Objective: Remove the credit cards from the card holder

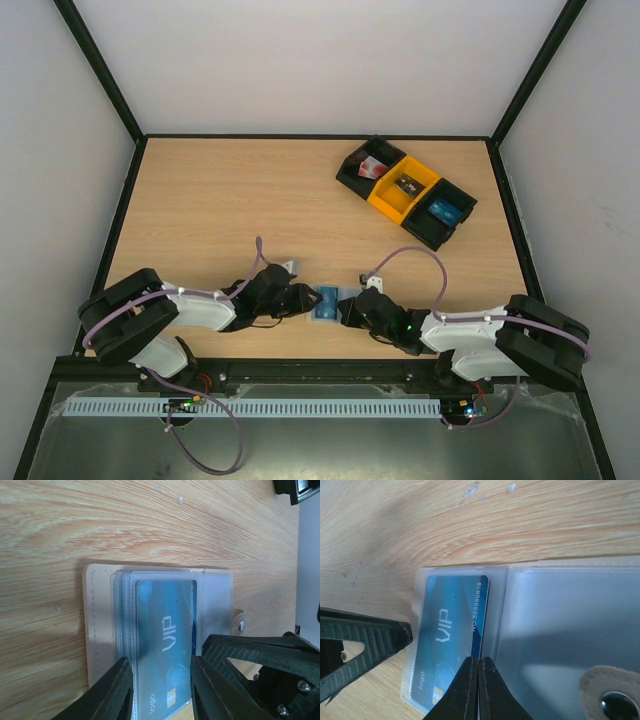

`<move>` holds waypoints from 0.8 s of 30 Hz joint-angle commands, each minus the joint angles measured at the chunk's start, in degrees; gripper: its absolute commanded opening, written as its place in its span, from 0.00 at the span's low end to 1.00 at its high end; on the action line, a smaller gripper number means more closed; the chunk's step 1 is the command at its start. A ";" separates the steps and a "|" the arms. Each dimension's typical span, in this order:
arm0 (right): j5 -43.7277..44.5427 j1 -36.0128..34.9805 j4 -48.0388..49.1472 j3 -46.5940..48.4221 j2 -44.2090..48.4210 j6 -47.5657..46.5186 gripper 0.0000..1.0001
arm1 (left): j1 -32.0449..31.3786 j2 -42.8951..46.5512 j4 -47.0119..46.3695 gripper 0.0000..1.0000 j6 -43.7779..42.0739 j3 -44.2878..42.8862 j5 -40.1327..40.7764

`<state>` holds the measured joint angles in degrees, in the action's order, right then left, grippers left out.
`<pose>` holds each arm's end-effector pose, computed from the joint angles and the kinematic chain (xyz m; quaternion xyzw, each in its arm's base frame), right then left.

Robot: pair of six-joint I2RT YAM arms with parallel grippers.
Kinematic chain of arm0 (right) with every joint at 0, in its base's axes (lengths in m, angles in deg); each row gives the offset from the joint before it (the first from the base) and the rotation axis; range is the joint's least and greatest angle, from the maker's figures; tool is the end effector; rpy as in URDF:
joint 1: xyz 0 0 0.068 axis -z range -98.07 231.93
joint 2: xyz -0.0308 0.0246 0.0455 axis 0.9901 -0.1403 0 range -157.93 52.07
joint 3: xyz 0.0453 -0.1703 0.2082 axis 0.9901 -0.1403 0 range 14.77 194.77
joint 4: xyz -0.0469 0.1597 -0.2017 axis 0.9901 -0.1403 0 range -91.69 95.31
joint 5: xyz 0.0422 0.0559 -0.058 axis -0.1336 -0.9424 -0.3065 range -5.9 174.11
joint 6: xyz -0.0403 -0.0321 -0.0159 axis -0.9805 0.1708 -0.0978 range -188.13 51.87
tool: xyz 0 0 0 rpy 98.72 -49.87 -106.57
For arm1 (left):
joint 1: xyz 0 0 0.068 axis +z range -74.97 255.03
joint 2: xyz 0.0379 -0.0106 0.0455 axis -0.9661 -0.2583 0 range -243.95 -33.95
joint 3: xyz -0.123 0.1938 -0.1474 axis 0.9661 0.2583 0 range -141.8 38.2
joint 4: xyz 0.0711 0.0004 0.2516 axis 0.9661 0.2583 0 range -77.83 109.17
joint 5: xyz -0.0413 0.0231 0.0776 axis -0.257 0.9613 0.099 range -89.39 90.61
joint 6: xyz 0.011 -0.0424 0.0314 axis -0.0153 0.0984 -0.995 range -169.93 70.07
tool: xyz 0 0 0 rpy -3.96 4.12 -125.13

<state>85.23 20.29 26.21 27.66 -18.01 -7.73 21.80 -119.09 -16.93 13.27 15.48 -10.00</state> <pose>0.0963 0.1772 0.1234 -0.0052 0.8921 0.3909 0.2265 0.1476 -0.2085 0.1273 -0.0324 0.8769 -0.4447 0.1798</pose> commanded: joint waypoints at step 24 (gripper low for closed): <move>-1.47 -0.33 7.77 -4.45 -2.99 3.36 0.04 | -0.29 -2.19 -6.24 0.40 1.31 1.53 -1.14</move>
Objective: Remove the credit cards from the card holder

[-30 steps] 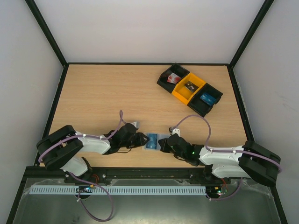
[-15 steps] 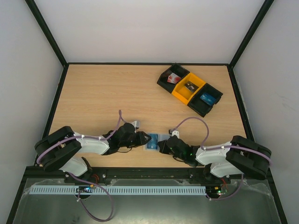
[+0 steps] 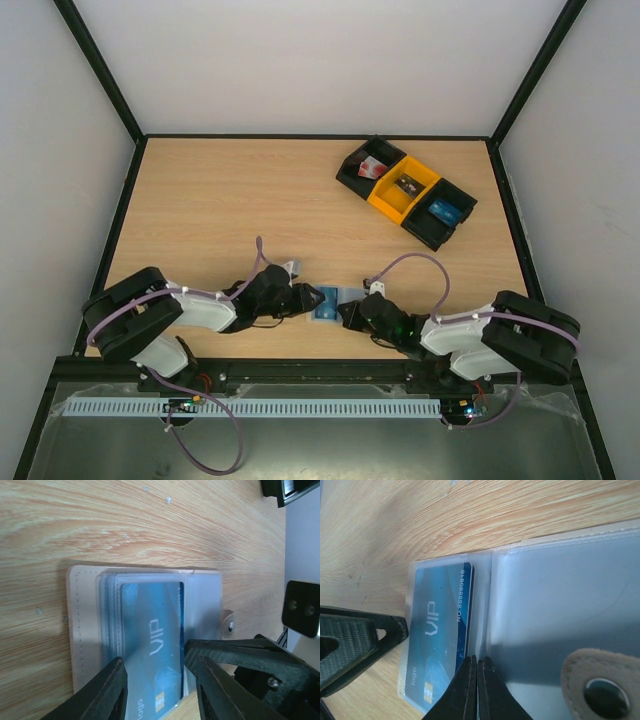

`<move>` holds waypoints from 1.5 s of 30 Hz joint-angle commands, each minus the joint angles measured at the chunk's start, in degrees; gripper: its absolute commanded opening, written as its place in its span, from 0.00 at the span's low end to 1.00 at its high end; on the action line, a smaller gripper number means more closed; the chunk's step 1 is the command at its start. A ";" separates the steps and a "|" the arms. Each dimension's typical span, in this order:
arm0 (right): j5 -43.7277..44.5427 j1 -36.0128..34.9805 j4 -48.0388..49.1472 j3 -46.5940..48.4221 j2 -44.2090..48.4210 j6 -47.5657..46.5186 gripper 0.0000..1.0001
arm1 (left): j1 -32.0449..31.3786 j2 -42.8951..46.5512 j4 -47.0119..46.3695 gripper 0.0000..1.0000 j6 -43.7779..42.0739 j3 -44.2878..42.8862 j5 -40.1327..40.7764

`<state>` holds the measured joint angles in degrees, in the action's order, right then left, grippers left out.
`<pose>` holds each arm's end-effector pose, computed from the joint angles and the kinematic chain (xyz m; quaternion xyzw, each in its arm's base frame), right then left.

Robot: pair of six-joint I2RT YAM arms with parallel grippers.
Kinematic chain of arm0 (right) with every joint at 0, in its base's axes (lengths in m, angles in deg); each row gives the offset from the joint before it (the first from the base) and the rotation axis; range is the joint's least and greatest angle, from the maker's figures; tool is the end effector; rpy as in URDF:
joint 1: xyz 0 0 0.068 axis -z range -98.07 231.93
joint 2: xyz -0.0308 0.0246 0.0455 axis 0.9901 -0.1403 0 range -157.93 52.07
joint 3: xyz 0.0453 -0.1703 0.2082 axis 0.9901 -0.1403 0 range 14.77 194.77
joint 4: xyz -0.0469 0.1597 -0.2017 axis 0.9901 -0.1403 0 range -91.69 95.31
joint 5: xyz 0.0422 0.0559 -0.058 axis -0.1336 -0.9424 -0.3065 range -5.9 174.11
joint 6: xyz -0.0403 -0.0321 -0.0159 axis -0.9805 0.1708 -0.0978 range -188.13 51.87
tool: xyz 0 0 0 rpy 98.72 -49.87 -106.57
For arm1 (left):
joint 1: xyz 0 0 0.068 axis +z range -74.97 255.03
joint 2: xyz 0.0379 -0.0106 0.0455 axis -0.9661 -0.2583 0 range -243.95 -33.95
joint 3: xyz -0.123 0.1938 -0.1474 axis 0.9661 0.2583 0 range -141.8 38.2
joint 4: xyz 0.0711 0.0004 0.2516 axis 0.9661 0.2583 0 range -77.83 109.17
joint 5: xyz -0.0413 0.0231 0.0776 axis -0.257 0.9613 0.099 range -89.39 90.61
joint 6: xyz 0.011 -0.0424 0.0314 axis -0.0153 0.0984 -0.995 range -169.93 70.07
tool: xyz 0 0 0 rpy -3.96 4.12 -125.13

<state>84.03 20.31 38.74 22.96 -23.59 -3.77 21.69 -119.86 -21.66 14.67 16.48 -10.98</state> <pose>0.0924 0.1714 0.1046 0.0208 0.8829 0.4183 0.2125 0.1470 -0.2095 0.1274 -0.0347 0.8639 -0.4691 0.1800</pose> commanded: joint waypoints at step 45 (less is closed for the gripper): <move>1.66 -0.34 -7.22 -1.24 0.21 0.99 0.06 | -0.79 -0.56 -6.17 0.44 0.80 0.92 -2.20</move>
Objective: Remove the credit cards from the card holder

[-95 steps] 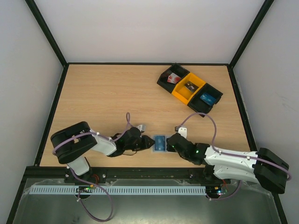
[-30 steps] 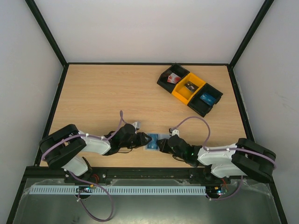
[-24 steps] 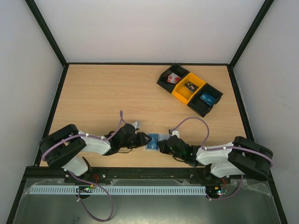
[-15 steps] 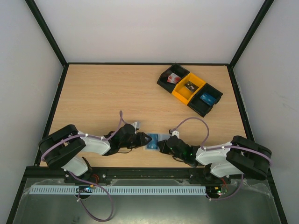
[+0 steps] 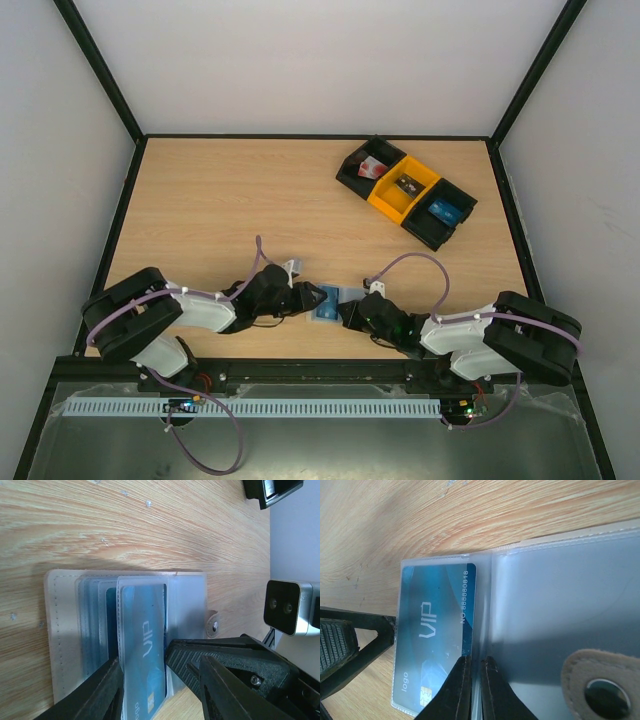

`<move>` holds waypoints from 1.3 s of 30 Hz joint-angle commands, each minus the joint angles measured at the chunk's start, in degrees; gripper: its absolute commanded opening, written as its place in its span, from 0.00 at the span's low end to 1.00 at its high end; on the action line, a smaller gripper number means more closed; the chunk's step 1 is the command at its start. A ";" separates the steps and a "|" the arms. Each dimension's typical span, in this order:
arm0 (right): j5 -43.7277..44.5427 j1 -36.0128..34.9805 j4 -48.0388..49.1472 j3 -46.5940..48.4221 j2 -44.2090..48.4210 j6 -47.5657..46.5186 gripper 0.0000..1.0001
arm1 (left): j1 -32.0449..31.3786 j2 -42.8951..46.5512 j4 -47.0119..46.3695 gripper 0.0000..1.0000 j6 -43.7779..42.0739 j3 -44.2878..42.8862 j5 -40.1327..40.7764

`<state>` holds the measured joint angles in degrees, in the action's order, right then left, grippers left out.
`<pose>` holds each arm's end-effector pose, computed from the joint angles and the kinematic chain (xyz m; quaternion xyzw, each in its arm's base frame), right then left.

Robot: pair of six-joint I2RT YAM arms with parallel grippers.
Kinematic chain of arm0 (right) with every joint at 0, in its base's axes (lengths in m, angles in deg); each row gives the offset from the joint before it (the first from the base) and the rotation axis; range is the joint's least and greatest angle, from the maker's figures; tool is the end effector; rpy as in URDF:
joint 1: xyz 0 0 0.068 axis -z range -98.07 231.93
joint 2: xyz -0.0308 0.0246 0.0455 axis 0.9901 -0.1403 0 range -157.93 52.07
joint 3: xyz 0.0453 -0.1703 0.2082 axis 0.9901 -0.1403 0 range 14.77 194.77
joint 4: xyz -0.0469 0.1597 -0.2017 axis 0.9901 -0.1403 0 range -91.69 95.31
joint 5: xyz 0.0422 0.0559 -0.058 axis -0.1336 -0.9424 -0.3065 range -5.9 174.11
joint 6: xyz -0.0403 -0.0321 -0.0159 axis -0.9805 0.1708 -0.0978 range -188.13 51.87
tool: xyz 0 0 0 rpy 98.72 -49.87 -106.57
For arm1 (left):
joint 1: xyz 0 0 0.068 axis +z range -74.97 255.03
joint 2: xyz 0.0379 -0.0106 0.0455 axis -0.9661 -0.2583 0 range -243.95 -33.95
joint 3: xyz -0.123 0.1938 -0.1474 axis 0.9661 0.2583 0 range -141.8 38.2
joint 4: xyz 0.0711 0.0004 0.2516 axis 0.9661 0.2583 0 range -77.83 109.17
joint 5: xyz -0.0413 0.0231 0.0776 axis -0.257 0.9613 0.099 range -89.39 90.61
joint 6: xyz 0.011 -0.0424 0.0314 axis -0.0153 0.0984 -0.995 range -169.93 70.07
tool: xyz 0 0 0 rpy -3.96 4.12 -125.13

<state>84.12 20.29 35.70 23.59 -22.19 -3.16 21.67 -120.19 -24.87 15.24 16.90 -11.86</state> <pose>0.0923 0.1713 0.1067 0.0259 0.8868 0.4122 0.2073 0.1472 -0.2108 0.1295 -0.0319 0.8529 -0.4883 0.1821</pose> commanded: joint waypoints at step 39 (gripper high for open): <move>-4.56 4.42 2.35 -6.58 13.45 2.69 0.25 | 0.71 -8.87 -26.57 0.03 6.70 8.37 -8.55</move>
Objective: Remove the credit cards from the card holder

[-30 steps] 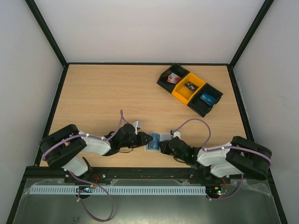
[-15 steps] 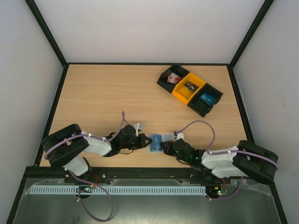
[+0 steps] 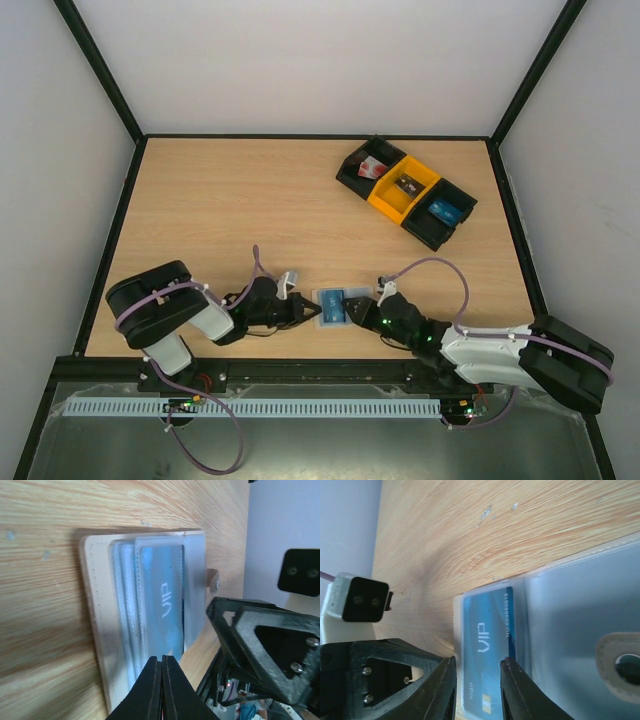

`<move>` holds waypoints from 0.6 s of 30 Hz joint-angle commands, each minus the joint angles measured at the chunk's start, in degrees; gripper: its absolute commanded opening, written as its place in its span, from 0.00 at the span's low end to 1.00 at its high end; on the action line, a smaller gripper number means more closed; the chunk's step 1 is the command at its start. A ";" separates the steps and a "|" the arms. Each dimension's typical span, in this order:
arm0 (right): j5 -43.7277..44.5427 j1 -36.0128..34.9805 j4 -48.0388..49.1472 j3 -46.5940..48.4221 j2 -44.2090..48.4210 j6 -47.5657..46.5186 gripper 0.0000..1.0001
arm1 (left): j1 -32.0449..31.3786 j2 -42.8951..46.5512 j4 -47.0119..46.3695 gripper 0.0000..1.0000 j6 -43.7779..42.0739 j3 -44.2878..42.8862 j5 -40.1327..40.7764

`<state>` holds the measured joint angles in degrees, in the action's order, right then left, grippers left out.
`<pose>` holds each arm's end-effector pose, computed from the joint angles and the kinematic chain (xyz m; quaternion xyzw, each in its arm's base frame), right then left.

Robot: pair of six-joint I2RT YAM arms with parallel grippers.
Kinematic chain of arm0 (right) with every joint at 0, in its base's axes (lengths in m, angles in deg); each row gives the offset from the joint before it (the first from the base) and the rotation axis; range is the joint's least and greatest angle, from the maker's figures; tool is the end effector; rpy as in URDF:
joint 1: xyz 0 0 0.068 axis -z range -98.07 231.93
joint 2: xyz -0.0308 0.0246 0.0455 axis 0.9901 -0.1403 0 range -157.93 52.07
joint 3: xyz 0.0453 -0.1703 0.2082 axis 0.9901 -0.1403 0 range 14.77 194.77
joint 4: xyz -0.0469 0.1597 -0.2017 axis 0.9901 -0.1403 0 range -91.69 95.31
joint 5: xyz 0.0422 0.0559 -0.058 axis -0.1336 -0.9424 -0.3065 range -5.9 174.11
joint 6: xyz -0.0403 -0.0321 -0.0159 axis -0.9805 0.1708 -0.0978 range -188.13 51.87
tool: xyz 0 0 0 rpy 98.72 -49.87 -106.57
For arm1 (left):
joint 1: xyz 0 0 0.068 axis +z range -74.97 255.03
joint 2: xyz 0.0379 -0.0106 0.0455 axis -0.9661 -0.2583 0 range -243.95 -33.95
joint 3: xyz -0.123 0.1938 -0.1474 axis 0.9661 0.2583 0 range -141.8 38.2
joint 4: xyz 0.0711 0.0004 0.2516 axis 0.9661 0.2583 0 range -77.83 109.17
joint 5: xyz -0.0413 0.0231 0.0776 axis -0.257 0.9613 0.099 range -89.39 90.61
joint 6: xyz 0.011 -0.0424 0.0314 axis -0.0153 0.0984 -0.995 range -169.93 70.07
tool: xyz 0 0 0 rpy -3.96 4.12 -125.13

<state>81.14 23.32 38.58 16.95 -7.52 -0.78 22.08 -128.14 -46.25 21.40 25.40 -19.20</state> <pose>0.0863 0.1452 0.1222 0.0499 0.8377 0.4940 0.2275 0.1315 -0.1943 0.1016 -0.0374 0.8259 -0.5479 0.1274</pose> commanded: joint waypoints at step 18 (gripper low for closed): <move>-0.04 1.83 -8.24 2.94 -13.95 -2.41 0.02 | 0.12 8.61 16.78 0.36 -6.08 -5.26 5.51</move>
<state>79.15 24.98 35.79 21.12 -19.20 -2.77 22.08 -120.45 -34.90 18.08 22.19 -15.75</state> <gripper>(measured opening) 0.022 0.326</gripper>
